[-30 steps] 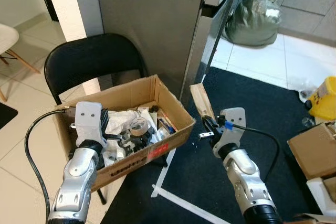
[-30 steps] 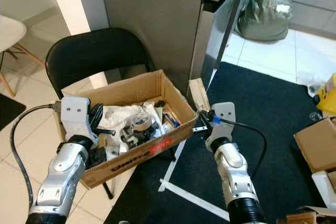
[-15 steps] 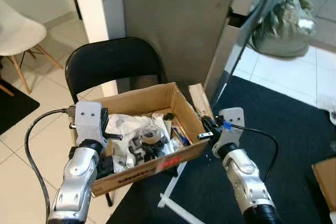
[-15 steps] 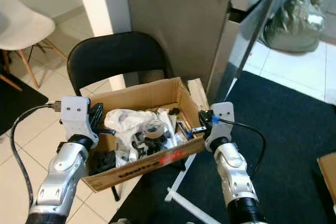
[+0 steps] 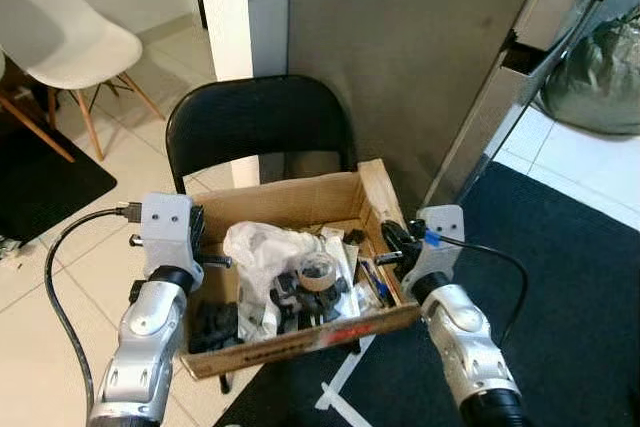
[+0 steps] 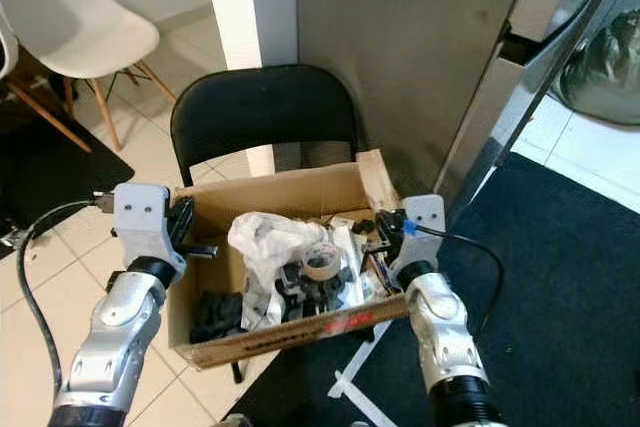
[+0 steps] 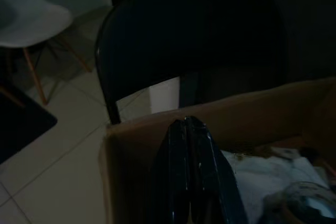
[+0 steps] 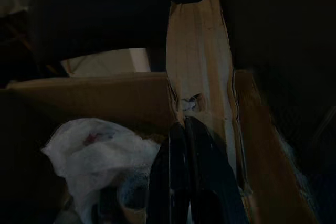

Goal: Picking trash to rubbish bin

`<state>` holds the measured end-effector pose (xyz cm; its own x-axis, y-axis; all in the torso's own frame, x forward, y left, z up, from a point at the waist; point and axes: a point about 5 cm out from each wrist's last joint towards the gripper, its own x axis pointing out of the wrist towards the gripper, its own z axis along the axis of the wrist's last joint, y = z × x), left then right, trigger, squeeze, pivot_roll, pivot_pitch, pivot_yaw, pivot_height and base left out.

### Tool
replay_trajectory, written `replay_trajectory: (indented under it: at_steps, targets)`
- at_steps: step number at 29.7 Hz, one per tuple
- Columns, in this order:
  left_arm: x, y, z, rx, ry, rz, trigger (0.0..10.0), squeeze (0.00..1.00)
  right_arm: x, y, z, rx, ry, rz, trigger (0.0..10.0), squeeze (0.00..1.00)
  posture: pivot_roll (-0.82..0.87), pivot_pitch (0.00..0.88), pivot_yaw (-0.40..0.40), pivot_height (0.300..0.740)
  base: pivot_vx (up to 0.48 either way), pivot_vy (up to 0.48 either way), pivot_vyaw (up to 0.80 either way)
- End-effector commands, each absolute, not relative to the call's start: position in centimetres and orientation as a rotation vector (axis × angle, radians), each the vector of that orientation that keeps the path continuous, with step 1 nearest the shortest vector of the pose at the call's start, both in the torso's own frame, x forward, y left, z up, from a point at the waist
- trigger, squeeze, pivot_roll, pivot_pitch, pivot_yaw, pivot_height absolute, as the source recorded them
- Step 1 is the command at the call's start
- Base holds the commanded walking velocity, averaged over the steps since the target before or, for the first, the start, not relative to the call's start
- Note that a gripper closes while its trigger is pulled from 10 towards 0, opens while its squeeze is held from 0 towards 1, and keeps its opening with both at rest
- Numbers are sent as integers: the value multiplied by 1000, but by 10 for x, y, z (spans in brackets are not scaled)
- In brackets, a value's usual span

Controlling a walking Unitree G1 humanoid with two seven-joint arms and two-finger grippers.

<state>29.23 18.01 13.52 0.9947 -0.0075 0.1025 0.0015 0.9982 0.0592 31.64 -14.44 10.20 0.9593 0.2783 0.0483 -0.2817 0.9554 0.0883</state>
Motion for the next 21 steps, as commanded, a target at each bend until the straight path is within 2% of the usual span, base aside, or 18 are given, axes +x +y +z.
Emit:
replay_trajectory:
  at_steps: [1, 9, 14, 19, 21]
  targets:
    - [291, 180, 131, 64, -82, -6, 10000, 0, 314, -146, 97, 99, -15, 281, 10000, 0, 59, 137, -47, 740, 255, 0, 0]
    - [292, 178, 129, 62, -70, -19, 10000, 0, 316, -144, 96, 93, -7, 298, 10000, 0, 60, 139, -49, 740, 191, 0, 0]
    - [286, 159, 101, 166, 101, -218, 10000, 0, 322, -136, 93, 41, 26, 340, 10000, 0, 56, 139, -49, 740, 0, 0, 0]
    - [285, 159, 93, 209, 143, -255, 10000, 0, 329, -127, 93, 41, 46, 388, 10000, 0, 54, 147, -56, 740, 0, 0, 0]
    - [286, 158, 93, 229, 156, -290, 10000, 0, 332, -117, 89, -24, 96, 487, 10000, 0, 58, 157, -60, 740, 0, 0, 0]
